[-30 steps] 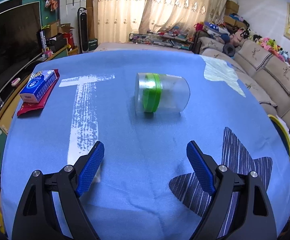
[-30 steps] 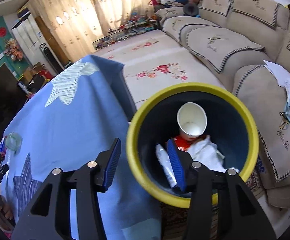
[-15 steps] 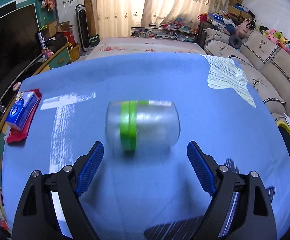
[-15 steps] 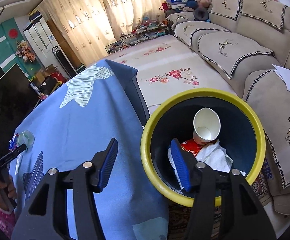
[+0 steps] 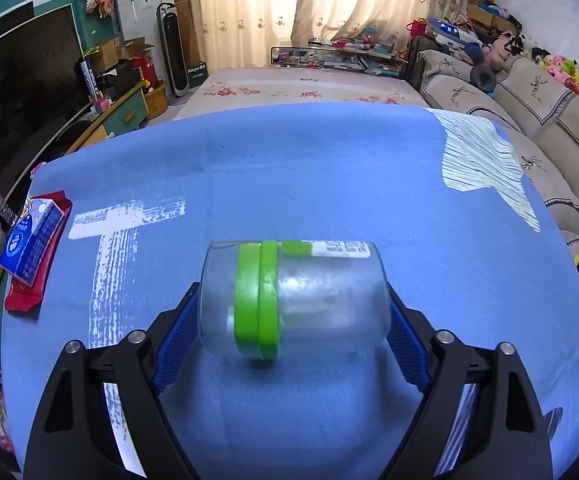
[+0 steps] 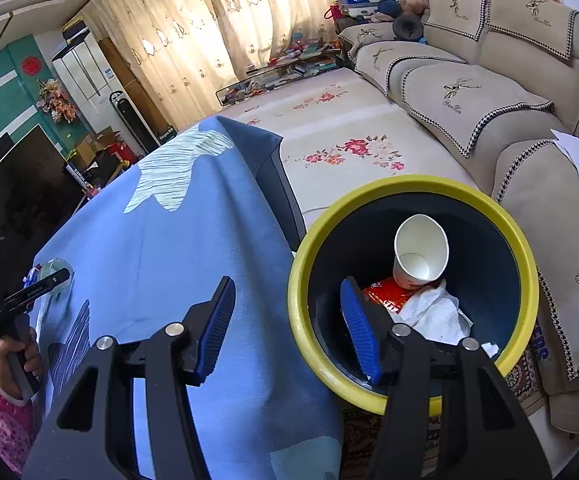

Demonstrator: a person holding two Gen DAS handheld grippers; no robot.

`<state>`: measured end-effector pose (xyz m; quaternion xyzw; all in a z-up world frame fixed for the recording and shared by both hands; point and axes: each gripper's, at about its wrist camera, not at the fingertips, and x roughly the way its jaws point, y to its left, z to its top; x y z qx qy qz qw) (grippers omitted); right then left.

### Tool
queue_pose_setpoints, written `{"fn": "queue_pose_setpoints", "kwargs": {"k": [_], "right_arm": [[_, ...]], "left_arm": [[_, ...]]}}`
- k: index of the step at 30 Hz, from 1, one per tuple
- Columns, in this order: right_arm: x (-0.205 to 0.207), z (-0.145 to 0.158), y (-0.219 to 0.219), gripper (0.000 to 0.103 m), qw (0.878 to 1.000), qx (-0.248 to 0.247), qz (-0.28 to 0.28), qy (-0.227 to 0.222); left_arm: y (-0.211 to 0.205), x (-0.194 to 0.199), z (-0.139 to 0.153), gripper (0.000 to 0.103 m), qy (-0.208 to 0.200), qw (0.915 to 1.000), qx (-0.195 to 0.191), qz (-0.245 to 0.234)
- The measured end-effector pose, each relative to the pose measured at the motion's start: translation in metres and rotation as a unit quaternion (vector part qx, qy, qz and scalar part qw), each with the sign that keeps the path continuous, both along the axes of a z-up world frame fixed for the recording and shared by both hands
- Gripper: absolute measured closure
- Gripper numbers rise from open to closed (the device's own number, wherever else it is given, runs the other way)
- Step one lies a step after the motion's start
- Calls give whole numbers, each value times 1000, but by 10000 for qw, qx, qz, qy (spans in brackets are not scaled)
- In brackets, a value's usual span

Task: Collect trash
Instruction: 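Carry the jar over the bin and open the left tool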

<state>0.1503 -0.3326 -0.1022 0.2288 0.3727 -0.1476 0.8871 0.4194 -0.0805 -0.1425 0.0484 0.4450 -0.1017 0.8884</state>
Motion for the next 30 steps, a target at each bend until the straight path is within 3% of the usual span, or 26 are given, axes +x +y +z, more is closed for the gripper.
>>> {"fn": "queue_pose_setpoints", "kwargs": {"k": [1,8,16,22,30], "right_arm": [[0,0,0,50,10000,8,6,-3],[-7,6,-1,50,9999,18,50,-123],[-37,16,-18,50,9994,-157,-152,-270],[-74,17,-49,50,9975,-391,-550,-202],[-117,12,-91,50,9946,-475,-915,-148]], "left_arm": [[0,2,-1,32,18,10000,-1,-15],[-16,-11,9,33,-32,9998,-52,-197],[-90,-70,54,33,-340,9927,-245,-1131],[-193,-116,70,33,-287,9745,-382,-2195],[-335,-160,56,32,116,9423,-255,-3337]]}}
